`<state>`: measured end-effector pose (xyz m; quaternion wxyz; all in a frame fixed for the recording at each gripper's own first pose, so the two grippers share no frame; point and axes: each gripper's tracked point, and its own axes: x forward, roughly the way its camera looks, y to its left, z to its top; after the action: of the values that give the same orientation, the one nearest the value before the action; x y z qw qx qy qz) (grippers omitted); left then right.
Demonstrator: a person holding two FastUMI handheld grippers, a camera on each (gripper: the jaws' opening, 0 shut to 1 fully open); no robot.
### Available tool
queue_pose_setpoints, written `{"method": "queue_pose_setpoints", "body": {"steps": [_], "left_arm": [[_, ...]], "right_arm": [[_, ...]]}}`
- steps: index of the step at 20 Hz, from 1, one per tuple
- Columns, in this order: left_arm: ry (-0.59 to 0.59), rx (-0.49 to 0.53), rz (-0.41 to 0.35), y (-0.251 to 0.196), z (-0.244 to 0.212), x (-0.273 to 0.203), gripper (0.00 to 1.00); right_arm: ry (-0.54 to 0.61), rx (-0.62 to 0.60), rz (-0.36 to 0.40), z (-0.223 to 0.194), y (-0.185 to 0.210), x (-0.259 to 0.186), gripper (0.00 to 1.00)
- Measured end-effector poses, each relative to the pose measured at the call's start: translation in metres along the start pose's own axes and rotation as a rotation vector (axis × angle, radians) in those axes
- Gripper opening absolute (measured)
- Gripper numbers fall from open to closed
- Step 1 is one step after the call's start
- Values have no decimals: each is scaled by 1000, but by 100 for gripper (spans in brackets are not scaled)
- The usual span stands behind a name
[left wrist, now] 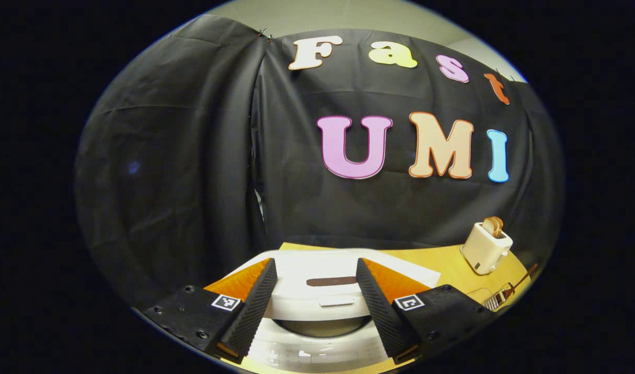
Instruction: Close the left gripper, press the button to open the rice cooker; take a wooden spoon from the chopstick holder with the right hand, scoop a spoonful of rice and pour it into the rice cooker, then put the wooden spoon back into the chopstick holder.
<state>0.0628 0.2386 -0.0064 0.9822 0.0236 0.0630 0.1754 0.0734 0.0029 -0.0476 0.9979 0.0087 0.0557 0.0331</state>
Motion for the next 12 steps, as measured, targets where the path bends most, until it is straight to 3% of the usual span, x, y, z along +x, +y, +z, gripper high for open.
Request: {"method": "queue_pose_setpoints", "body": {"steps": [4, 5, 7, 12], "left_arm": [[62, -26, -6, -2, -45, -3, 91], [71, -19, -3, -4, -57, -3, 87], [89, 7, -2, -4, -72, -2, 91], [75, 0, -3, -5, -81, -1, 92]], "right_arm": [[-2, -6, 5, 2, 0, 1, 97], [-2, -8, 5, 4, 0, 1, 97], [-6, -13, 1, 5, -2, 1, 97], [5, -10, 4, -1, 2, 2, 97]]}}
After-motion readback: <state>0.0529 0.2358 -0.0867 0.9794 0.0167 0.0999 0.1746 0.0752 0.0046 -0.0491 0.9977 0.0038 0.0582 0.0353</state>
